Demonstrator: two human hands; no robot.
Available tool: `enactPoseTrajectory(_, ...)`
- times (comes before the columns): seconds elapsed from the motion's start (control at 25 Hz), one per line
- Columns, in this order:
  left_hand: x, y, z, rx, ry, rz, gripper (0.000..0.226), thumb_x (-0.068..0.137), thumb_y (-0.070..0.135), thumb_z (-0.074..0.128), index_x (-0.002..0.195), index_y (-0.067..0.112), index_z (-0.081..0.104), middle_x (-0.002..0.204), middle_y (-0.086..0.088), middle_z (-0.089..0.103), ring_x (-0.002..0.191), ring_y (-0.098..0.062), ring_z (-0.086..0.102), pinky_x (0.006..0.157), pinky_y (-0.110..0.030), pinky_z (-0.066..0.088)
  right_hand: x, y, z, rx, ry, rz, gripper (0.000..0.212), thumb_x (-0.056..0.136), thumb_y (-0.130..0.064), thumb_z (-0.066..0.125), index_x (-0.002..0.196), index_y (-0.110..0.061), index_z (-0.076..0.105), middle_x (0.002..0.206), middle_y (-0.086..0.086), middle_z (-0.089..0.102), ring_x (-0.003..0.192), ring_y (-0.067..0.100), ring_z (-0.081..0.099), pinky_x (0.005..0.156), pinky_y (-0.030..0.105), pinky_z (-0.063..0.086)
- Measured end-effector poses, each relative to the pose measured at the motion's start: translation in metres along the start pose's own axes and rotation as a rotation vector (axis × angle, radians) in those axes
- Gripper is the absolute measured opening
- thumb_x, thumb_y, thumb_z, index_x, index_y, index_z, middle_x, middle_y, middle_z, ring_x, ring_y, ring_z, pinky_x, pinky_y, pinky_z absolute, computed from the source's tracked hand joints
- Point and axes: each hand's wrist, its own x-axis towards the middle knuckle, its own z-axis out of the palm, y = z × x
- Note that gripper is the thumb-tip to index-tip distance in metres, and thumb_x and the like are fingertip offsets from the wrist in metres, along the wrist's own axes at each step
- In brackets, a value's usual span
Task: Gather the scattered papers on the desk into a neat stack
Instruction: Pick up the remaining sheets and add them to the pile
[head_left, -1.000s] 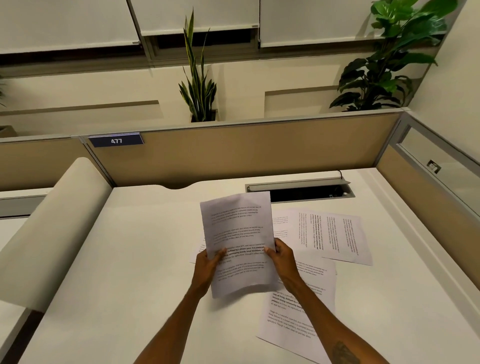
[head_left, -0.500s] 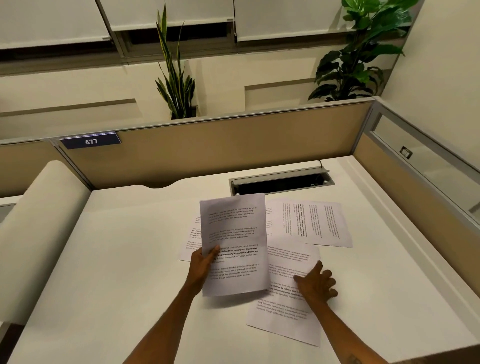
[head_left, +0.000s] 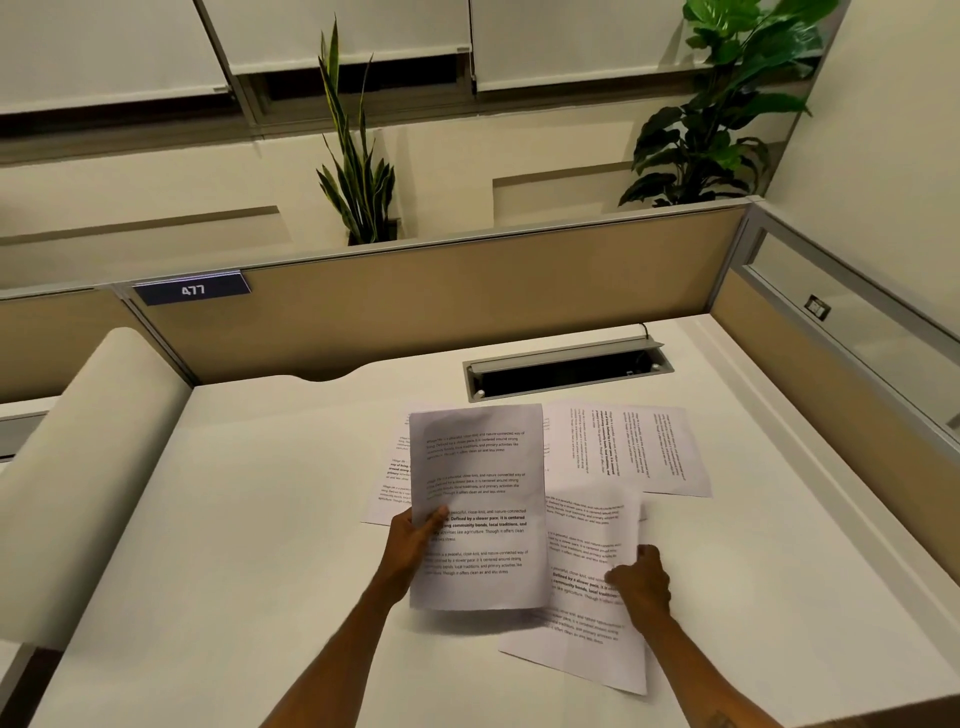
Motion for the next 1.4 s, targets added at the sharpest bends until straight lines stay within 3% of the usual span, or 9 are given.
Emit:
enactPoseTrajectory(0.08,-0.001,-0.001,-0.002,-0.005,-0.002,-0.007,0.024,0.098,0.020,0.065,0.110,0.000,0.070,0.096,-0.012,0.082,0.083,-0.030,0.080,0.069,-0.035,0.065,0.002,0.009,-0.006,0.155,-0.081,-0.073,0.042,0.085,0.001,0.069,0.126,-0.002,0.061,0.115,0.020,0.071,0.101,0.039,0.068,0.095,0.051,0.055)
enactPoseTrajectory(0.2,-0.002,-0.002,-0.003,-0.023,-0.019,-0.010,0.025,0.098,0.020,0.065,0.111,0.000,0.070,0.100,-0.014,0.081,0.089,-0.036,0.079,0.074,-0.039,0.065,0.002,0.013,-0.018,0.299,-0.158,-0.205,0.032,0.093,-0.011,0.064,0.125,-0.005,0.064,0.100,0.008,0.074,0.091,0.031,0.071,0.088,0.048,0.059)
enactPoseTrajectory(0.4,-0.003,0.000,0.001,-0.042,-0.034,0.005,0.025,0.098,0.020,0.065,0.113,0.000,0.070,0.104,-0.016,0.080,0.094,-0.038,0.078,0.081,-0.046,0.065,-0.006,-0.016,-0.019,0.503,-0.363,-0.333,0.034,0.094,-0.023,0.065,0.127,-0.015,0.061,0.113,0.010,0.076,0.097,0.031,0.075,0.078,0.043,0.063)
enactPoseTrajectory(0.6,0.001,0.009,0.005,-0.063,-0.039,0.026,0.027,0.097,0.019,0.067,0.116,0.001,0.070,0.108,-0.016,0.079,0.098,-0.035,0.077,0.086,-0.047,0.064,-0.020,-0.056,-0.001,0.500,-0.528,-0.449,0.036,0.092,-0.031,0.063,0.126,-0.019,0.060,0.117,0.015,0.073,0.099,0.035,0.074,0.082,0.052,0.061)
enactPoseTrajectory(0.76,0.006,0.019,0.006,-0.070,-0.037,0.026,0.026,0.095,0.019,0.069,0.116,0.005,0.070,0.107,-0.013,0.080,0.098,-0.033,0.078,0.085,-0.046,0.064,-0.030,-0.083,0.015,0.466,-0.574,-0.501,0.039,0.091,-0.040,0.059,0.127,-0.025,0.063,0.119,0.007,0.074,0.108,0.027,0.072,0.094,0.046,0.058)
enactPoseTrajectory(0.88,0.012,0.026,0.006,-0.111,0.011,0.048,0.026,0.094,0.017,0.070,0.116,0.004,0.070,0.107,-0.014,0.080,0.097,-0.035,0.078,0.080,-0.042,0.065,-0.035,-0.103,0.022,0.501,-0.570,-0.489,0.033,0.096,-0.056,0.044,0.120,-0.045,0.064,0.116,-0.010,0.075,0.105,0.016,0.073,0.090,0.040,0.060)
enactPoseTrajectory(1.04,0.018,0.034,0.000,-0.167,0.071,0.088,0.024,0.090,0.016,0.075,0.112,0.007,0.073,0.107,-0.010,0.081,0.095,-0.029,0.078,0.082,-0.041,0.065,-0.036,-0.122,0.035,0.384,-0.520,-0.609,0.021,0.093,-0.032,0.066,0.114,-0.032,0.066,0.112,0.001,0.076,0.092,0.014,0.076,0.072,0.029,0.063)
enactPoseTrajectory(1.16,0.021,0.031,-0.009,-0.153,0.100,0.116,0.020,0.089,0.015,0.076,0.109,0.010,0.075,0.108,-0.008,0.080,0.094,-0.023,0.076,0.085,-0.039,0.063,-0.033,-0.124,0.047,0.389,-0.490,-0.625,0.024,0.091,-0.022,0.069,0.113,-0.031,0.066,0.102,-0.008,0.076,0.088,0.012,0.075,0.065,0.019,0.060)
enactPoseTrajectory(1.4,0.017,0.009,-0.023,-0.122,0.054,0.047,0.034,0.083,0.007,0.080,0.114,0.015,0.071,0.106,0.000,0.081,0.092,-0.018,0.078,0.074,-0.025,0.063,-0.021,-0.100,0.059,0.285,-0.575,-0.584,0.042,0.085,-0.015,0.076,0.124,-0.023,0.063,0.116,-0.002,0.074,0.103,0.018,0.072,0.081,0.028,0.062)
